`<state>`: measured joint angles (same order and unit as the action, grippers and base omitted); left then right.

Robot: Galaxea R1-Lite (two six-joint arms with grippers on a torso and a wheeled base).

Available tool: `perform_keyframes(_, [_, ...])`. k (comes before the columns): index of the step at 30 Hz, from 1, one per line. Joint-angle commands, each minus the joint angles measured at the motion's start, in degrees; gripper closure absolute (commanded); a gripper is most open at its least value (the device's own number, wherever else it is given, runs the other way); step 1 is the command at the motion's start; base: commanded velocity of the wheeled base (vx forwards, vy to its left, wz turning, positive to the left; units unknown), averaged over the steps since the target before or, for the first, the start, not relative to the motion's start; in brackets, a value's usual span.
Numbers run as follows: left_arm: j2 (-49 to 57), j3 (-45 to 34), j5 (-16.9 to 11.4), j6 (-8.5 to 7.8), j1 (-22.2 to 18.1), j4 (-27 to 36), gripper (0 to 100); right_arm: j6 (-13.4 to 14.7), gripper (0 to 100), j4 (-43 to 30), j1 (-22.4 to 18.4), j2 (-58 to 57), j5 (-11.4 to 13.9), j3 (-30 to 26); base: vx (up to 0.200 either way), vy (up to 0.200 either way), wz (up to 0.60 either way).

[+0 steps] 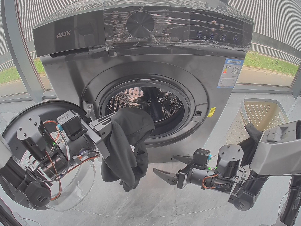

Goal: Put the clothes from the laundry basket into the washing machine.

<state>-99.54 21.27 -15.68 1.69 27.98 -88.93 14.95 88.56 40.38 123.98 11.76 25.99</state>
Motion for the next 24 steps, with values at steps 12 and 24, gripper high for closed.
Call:
perform_keyframes(12, [-0.8, 0.4, 0.0, -0.02, 0.4, 0.0, 100, -0.2, 0, -0.1, 2.2, 9.7, 0.1, 8.6, 0.000, 0.000, 0.00])
perform_keyframes(24, [-0.8, 0.4, 0.1, -0.11, 0.7, 0.0, 100, -0.4, 0, 0.0, 2.1, 12.6, -0.1, 11.4, 0.000, 0.000, 0.00])
